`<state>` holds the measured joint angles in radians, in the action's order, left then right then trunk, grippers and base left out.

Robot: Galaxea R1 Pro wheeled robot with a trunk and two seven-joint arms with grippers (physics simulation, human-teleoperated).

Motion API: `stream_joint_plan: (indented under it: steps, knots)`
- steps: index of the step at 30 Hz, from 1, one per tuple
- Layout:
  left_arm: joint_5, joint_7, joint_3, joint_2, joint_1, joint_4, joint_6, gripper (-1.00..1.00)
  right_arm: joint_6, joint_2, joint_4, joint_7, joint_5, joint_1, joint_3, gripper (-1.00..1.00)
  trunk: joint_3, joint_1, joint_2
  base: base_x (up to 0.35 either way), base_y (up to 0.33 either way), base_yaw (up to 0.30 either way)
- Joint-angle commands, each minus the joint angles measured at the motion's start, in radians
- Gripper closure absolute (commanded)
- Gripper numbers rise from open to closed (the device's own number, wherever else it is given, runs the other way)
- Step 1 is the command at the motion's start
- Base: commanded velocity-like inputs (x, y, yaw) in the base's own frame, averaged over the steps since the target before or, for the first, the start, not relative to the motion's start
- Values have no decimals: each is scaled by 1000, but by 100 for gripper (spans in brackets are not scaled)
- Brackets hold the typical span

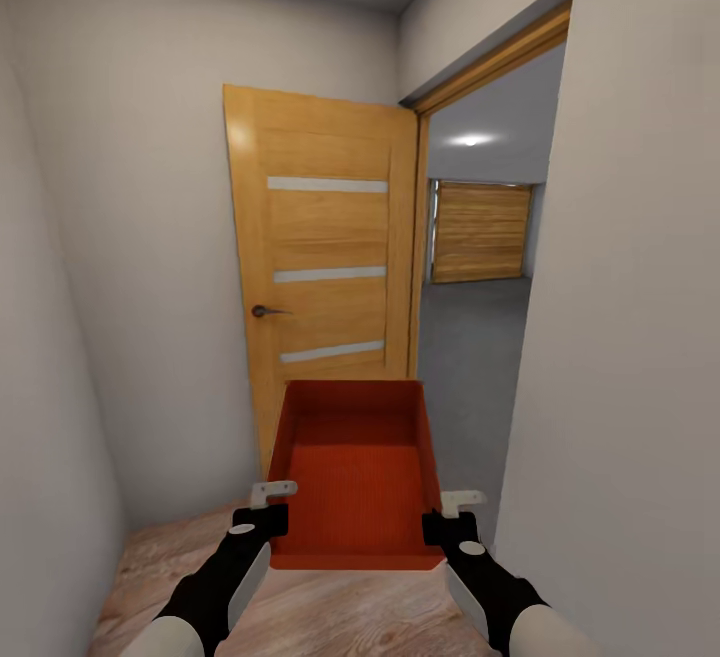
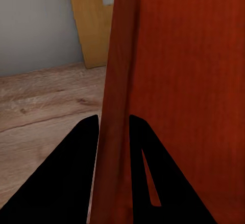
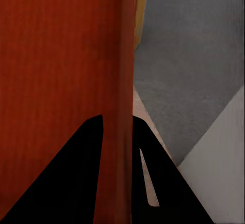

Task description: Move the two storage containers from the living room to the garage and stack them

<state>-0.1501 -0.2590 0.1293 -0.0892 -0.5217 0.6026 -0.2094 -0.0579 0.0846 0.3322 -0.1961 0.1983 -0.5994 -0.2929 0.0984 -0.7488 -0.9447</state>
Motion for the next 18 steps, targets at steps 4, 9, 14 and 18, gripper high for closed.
stream_joint_plan:
  steps: [4, 9, 14, 18]
  knots:
    - [1, -37, -66, 68, 0, 1, -8, 100, -2, 0, 7, 0, 4, -2, 8, 100, 2, 0, -1, 2, 2, -244]
    - [1, -37, -67, 68, 0, -2, -8, 100, -2, 0, 7, 1, 4, -2, 8, 100, 2, 0, -1, 147, 146, -48]
    - [1, -37, -67, 68, 0, -3, -9, 100, -2, 0, 7, 1, 4, -2, 7, 100, 2, 0, -1, 216, 226, -4]
    - [1, -37, -66, 68, 0, -2, -8, 100, -2, 0, 6, 1, 3, -2, 7, 100, 2, 0, -1, 222, 233, -16]
